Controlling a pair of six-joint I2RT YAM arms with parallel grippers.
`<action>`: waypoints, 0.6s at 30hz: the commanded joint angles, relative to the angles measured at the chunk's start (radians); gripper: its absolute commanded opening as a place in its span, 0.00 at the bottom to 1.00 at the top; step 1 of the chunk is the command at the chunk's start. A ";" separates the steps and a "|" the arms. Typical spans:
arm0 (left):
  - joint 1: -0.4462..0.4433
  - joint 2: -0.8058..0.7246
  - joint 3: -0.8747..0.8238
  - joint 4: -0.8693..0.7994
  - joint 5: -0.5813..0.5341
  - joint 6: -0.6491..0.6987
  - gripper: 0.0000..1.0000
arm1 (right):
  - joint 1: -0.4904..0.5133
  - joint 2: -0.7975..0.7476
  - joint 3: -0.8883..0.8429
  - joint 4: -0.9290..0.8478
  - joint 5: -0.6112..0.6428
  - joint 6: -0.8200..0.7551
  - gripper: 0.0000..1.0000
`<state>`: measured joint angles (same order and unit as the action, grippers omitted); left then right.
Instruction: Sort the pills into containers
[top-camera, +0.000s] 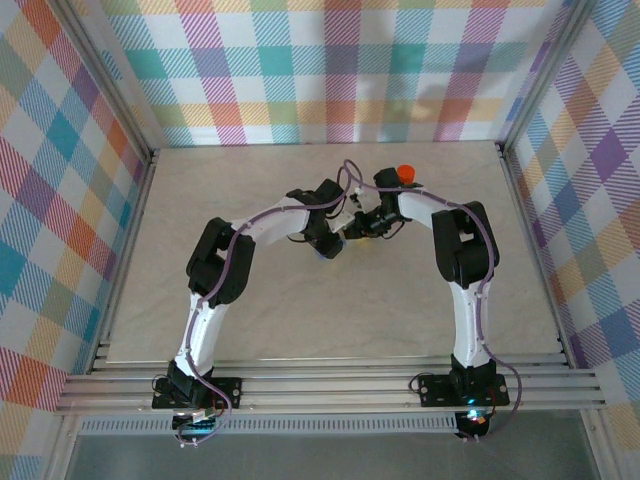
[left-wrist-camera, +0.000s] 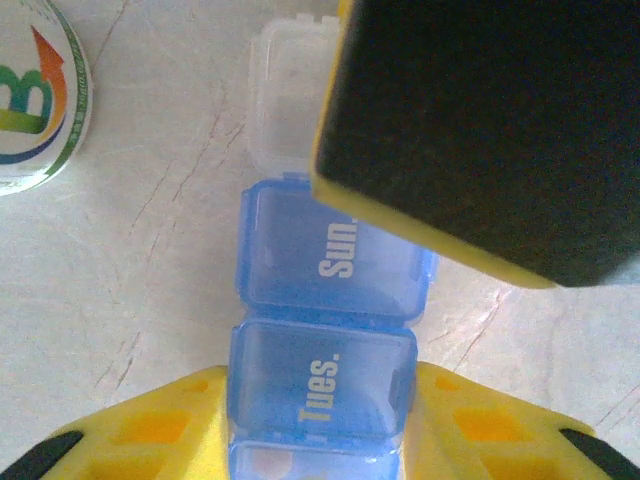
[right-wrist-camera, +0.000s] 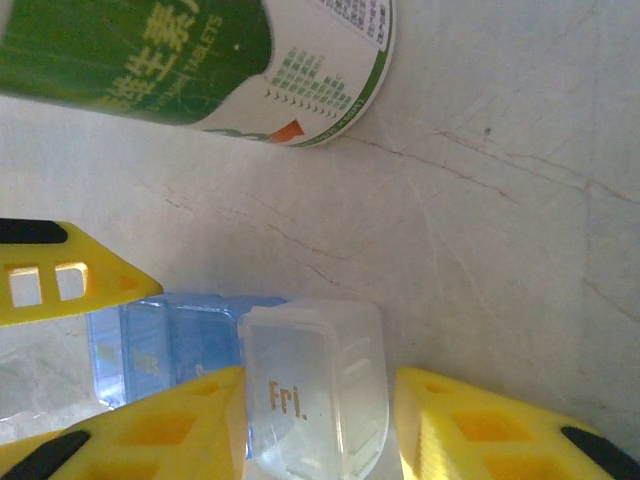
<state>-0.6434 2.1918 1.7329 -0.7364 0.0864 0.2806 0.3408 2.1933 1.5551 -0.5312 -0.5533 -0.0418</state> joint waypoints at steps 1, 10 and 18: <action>0.022 0.027 0.035 0.030 0.037 -0.070 0.37 | 0.031 0.052 0.005 -0.083 0.085 -0.031 0.40; 0.101 0.011 0.027 0.028 0.200 -0.178 0.37 | 0.030 0.093 0.042 -0.123 0.116 -0.010 0.40; 0.154 -0.021 -0.014 0.066 0.196 -0.272 0.41 | 0.030 0.108 0.057 -0.146 0.124 0.001 0.39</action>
<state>-0.5362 2.1948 1.7344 -0.7246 0.3122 0.0841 0.3595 2.2311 1.6329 -0.5659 -0.5159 -0.0410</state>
